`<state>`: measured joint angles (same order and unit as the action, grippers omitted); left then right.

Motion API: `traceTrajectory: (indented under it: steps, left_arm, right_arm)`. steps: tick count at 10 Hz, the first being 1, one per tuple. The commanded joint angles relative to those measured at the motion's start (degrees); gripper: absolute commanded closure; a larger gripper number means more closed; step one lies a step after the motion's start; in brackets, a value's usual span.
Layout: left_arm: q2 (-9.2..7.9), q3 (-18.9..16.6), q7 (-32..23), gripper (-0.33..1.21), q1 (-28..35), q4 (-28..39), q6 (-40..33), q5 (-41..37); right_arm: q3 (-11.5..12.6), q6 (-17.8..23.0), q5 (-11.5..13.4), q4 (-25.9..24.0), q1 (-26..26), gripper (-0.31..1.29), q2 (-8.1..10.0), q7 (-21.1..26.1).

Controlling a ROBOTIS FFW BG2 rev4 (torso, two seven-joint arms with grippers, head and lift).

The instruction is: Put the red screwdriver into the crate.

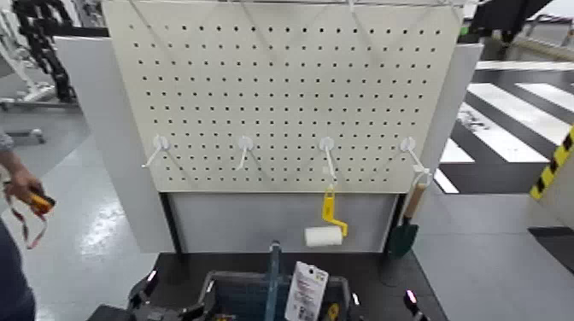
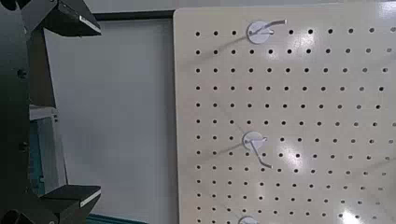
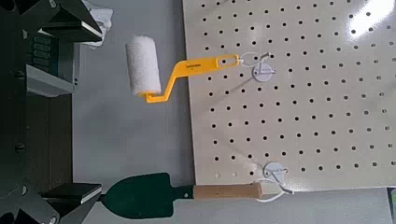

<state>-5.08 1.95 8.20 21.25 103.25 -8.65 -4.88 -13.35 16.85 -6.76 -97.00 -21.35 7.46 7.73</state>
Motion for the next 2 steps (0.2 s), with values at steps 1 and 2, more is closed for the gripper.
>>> traceTrajectory:
  steps: [1,2]
  left_arm:
    - [-0.02,0.07,-0.38,0.1,0.46,-0.77,-1.55,0.04]
    - [-0.02,0.16,-0.38,0.1,0.46,-0.77,-1.73,0.04]
  right_arm:
    - [0.08,0.03,0.34,-0.03,-0.01,0.16,0.01,0.0]
    - [0.08,-0.5,0.34,-0.12,0.08,0.16,0.01,0.0]
